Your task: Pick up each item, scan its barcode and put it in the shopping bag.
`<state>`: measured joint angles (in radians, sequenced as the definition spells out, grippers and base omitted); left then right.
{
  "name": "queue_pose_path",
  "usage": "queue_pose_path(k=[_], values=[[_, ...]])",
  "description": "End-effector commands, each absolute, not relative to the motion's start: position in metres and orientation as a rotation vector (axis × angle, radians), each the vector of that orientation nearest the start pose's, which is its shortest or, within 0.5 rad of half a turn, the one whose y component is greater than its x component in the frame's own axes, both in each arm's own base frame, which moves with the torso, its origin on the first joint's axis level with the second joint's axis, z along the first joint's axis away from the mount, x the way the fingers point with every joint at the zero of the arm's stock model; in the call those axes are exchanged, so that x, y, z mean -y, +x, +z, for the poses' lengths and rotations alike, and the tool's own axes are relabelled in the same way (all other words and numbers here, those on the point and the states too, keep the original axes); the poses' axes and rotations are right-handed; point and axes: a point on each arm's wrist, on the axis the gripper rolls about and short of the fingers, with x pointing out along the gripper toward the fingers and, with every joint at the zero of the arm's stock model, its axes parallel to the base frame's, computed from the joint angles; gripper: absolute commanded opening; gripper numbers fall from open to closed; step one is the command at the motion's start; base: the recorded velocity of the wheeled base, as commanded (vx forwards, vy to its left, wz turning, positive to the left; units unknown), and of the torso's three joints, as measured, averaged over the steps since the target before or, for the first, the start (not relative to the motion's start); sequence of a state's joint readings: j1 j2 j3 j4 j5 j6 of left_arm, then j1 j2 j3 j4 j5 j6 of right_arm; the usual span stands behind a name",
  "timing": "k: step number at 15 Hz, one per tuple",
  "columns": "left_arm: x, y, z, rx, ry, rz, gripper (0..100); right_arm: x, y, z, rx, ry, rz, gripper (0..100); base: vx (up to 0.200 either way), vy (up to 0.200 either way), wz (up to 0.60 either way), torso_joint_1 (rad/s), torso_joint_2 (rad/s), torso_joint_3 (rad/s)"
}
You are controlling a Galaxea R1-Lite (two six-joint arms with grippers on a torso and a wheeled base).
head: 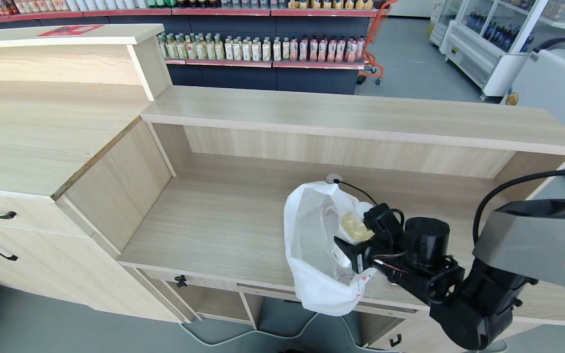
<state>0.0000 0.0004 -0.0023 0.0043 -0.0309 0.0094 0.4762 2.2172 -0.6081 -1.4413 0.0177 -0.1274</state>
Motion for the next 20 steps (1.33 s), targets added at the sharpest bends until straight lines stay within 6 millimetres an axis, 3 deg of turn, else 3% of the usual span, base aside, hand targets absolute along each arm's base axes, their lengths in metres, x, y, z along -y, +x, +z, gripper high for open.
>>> queue_pose_path(k=[1, 6, 15, 16, 18, 20], values=[[0.001, -0.023, 0.076, -0.003, 0.009, -0.031, 0, -0.168, 0.327, 0.01, -0.161, -0.183, 0.506, 0, 0.0, 0.0, 0.0, 0.0, 0.0, 0.0], [0.001, -0.023, 0.076, -0.003, 0.009, -0.031, 0, -0.173, 0.334, -0.013, -0.136, -0.198, 0.512, 0, 0.0, 0.0, 0.0, 0.0, 0.0, 0.0], [0.001, -0.023, 0.075, -0.004, 0.009, -0.031, 0, -0.178, 0.341, -0.029, -0.145, -0.215, 0.516, 0, 0.0, 0.0, 0.0, 0.0, 0.0, 0.0], [0.001, -0.023, 0.075, -0.004, 0.009, -0.031, 0, -0.178, 0.341, -0.028, -0.14, -0.212, 0.515, 100, 0.0, 0.0, 0.0, 0.0, 0.0, 0.0], [0.001, -0.023, 0.075, -0.004, 0.009, -0.031, 0, -0.178, 0.342, -0.019, -0.118, -0.207, 0.513, 100, 0.0, 0.0, 0.0, 0.0, 0.0, 0.0], [0.001, -0.023, 0.075, -0.004, 0.009, -0.031, 0, -0.177, 0.342, 0.005, -0.067, -0.189, 0.509, 100, 0.0, 0.0, 0.0, 0.0, 0.0, 0.0]])
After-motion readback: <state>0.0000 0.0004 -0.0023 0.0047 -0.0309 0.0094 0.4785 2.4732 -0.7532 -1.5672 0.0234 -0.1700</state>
